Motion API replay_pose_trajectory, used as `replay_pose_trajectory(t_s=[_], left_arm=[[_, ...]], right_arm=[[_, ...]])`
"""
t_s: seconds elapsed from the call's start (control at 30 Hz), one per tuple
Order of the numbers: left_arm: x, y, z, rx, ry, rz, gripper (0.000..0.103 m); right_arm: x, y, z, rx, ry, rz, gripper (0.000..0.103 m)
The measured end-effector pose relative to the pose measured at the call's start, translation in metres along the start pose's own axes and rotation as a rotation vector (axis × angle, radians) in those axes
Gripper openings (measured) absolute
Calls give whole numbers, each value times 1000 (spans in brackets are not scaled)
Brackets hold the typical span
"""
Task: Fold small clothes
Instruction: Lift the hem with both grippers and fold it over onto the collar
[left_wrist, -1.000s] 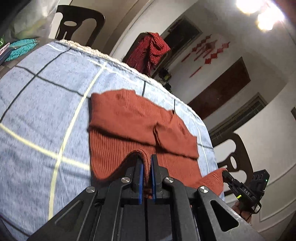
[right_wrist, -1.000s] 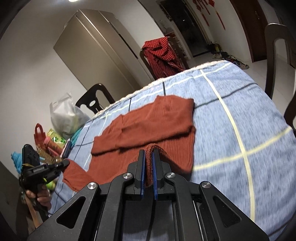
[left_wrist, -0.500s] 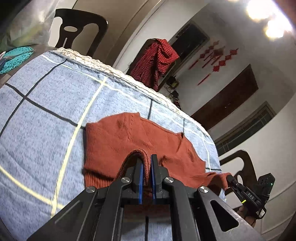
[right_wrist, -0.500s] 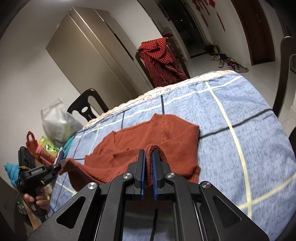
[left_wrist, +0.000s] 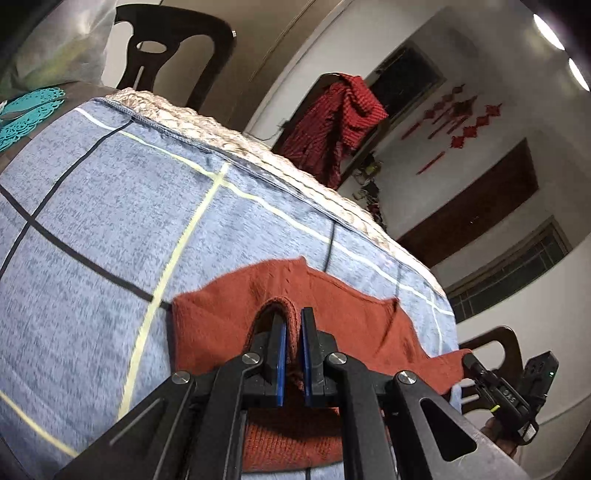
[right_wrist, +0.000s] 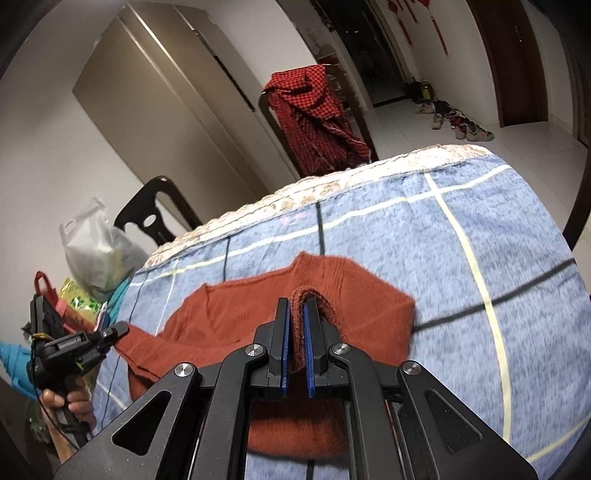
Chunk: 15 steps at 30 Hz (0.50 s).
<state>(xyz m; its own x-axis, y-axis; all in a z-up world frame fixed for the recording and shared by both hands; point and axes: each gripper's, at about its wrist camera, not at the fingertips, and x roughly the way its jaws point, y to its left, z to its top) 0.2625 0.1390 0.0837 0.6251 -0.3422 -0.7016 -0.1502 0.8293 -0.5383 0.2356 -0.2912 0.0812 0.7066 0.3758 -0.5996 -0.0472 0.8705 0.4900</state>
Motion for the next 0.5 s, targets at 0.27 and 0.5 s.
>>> replay_pose_trajectory(t_s=[0.27, 0.5], left_arm=[[41, 10, 20, -1, 14, 116, 9], [60, 17, 23, -31, 35, 121, 9]], right_arm=[[40, -16, 17, 57, 71, -29, 7], [63, -19, 18, 67, 109, -55, 7]])
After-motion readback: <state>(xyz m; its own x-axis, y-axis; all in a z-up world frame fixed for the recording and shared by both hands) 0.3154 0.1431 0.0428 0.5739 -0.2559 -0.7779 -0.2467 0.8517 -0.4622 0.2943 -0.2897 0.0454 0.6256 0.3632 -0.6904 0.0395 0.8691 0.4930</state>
